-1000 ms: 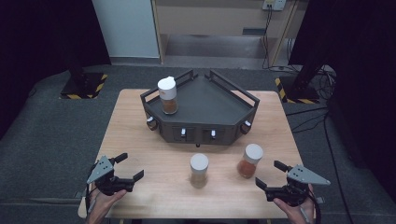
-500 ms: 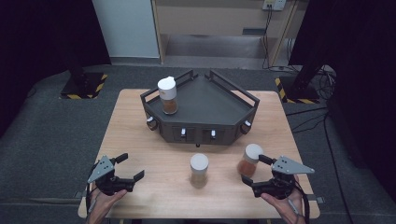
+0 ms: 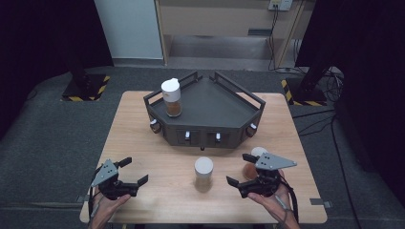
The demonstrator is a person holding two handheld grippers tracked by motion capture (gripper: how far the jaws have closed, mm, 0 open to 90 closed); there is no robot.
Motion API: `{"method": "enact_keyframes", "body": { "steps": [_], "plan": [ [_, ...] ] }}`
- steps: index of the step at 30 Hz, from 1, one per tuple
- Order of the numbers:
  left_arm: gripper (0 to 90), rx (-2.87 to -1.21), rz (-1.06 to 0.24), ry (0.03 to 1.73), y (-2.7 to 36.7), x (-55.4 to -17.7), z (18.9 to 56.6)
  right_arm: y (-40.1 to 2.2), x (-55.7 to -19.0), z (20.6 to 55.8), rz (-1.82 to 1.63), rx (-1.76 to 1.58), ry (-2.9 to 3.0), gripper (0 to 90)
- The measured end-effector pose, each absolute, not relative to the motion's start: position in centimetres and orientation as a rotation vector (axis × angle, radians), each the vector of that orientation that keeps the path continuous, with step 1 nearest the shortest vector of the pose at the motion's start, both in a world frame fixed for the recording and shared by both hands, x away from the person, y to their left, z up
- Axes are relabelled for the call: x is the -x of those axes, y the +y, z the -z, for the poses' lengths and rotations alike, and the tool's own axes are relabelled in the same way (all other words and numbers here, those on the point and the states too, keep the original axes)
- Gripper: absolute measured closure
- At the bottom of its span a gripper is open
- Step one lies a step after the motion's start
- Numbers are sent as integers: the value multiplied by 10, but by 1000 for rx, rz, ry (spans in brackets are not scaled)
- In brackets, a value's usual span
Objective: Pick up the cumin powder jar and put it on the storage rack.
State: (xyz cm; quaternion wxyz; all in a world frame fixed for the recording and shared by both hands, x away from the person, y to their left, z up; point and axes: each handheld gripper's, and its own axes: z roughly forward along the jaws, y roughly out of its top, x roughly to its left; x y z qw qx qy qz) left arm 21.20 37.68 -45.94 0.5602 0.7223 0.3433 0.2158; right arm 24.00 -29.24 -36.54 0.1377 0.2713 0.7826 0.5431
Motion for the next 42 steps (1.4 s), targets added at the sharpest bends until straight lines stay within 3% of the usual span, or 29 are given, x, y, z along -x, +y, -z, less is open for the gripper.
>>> {"method": "enact_keyframes", "body": {
  "steps": [26,36,42],
  "plan": [
    [14,-1705,-503,804,377,-213,460,-231,-280,393,-1598,-746,2390,36],
    [15,-1709,-498,802,377,-213,460,-217,-286,402,-1580,-707,2413,99],
    [16,-1711,-495,799,377,-214,460,-209,-282,405,-1552,-675,2397,194]
  ]
}}
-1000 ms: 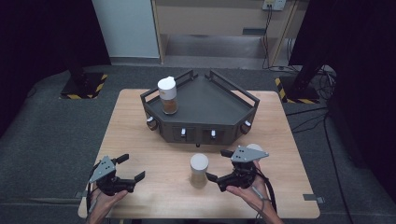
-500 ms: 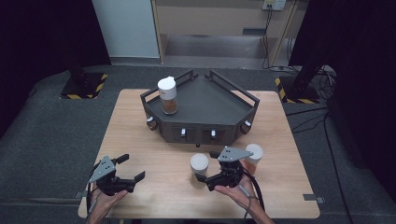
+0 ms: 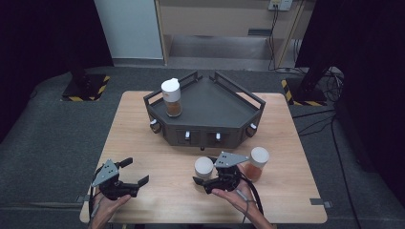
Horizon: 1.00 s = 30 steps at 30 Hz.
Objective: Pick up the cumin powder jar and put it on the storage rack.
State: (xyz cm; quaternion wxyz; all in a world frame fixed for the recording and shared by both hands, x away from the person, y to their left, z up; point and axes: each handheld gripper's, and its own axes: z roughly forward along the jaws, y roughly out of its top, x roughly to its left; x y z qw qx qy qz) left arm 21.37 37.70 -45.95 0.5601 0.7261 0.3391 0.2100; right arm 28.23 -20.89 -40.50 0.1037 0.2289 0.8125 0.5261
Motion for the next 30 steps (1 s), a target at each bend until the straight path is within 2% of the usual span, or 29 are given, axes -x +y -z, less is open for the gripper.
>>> {"method": "enact_keyframes", "body": {
  "steps": [3,5,30],
  "plan": [
    [16,-1710,-494,799,377,-214,460,-208,-279,406,-1534,-671,2375,250],
    [16,-1711,-494,799,377,-214,460,-209,-277,407,-1528,-676,2356,326],
    [21,-1708,-487,799,378,-215,460,-209,-274,402,-1526,-661,2343,333]
  ]
}}
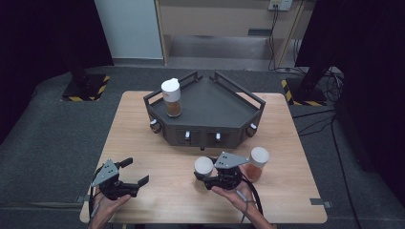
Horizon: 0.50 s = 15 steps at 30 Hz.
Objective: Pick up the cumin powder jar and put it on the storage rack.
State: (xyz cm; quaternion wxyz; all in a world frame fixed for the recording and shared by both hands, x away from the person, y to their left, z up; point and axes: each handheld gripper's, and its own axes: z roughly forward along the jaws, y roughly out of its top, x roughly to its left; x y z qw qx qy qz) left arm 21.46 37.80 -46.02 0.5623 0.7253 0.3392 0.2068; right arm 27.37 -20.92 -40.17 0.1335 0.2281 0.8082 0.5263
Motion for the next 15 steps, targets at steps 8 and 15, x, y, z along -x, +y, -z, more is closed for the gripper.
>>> {"method": "enact_keyframes", "body": {
  "steps": [8,15],
  "plan": [
    [21,-1709,-484,801,378,-215,460,-213,-275,386,-1543,-657,2334,333],
    [21,-1709,-482,801,378,-215,460,-212,-281,365,-1531,-651,2343,333]
  ]
}}
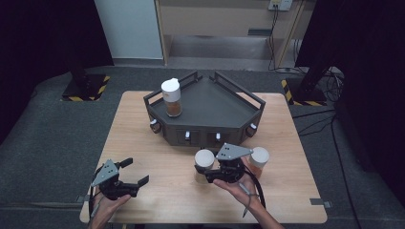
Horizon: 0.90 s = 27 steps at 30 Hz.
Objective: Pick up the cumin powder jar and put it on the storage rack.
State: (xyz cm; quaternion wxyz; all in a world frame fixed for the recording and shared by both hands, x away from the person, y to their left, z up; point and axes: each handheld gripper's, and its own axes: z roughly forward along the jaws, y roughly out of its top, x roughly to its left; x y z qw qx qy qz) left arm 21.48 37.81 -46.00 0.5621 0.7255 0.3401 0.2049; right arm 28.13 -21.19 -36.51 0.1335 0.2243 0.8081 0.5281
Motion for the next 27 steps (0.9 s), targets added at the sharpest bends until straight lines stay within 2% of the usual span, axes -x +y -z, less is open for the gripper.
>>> {"method": "enact_keyframes", "body": {
  "steps": [27],
  "plan": [
    [22,-1713,-471,801,378,-216,460,-203,-321,266,-1501,-717,2314,333]
  ]
}}
